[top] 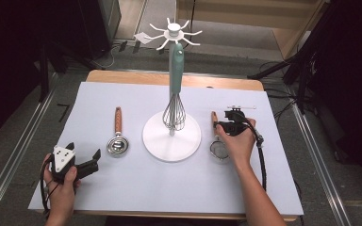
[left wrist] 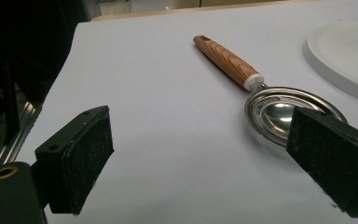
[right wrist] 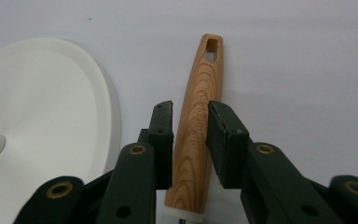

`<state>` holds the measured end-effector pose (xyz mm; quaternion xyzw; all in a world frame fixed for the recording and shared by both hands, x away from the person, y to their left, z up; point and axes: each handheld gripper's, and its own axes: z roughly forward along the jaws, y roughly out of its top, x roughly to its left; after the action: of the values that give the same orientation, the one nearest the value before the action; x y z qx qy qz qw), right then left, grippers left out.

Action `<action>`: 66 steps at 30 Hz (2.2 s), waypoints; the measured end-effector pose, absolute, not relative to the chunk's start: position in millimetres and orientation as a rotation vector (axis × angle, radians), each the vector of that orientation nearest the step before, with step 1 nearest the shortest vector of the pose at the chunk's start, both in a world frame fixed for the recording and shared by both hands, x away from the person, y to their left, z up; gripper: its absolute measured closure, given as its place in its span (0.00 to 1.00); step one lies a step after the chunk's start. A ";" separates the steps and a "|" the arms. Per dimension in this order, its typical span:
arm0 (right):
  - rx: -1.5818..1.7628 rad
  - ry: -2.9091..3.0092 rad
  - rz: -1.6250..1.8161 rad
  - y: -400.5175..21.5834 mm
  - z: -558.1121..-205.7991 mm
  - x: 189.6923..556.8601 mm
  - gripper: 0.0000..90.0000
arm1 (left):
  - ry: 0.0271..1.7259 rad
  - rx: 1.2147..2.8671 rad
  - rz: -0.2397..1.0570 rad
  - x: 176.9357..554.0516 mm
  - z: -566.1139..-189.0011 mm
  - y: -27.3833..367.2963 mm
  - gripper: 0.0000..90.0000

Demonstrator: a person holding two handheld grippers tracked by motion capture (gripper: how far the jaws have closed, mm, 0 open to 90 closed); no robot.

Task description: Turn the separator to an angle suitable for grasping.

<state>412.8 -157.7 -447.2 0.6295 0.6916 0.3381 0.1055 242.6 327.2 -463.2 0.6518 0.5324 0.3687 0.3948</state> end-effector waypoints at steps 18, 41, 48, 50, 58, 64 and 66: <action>1.871 2.076 0.899 -148.7 -454.2 417.4 0.74 | 1.353 1.649 0.934 242.5 -463.2 327.2 0.09; 1.853 2.120 0.860 -138.5 -461.0 420.9 0.71 | 1.348 1.646 0.936 242.4 -463.3 327.3 0.09; 1.892 2.115 0.886 -151.8 -460.0 422.6 0.75 | 1.350 1.648 0.933 242.5 -463.4 327.3 0.09; 1.885 2.132 0.879 -153.3 -459.5 422.9 0.75 | 1.350 1.648 0.933 242.6 -463.4 327.3 0.09; 1.812 2.135 0.814 -146.8 -460.8 421.4 0.68 | 1.348 1.650 0.937 242.5 -463.3 327.2 0.09; 1.759 2.135 0.781 -144.3 -461.8 420.6 0.65 | 1.348 1.648 0.936 242.5 -463.4 327.3 0.09; 1.748 2.138 0.778 -143.8 -462.0 420.3 0.66 | 1.347 1.649 0.937 242.5 -463.3 327.4 0.09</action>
<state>420.3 -143.8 -462.0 0.6037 0.7382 0.2685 0.1360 242.5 327.4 -463.3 0.6507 0.5315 0.3699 0.3967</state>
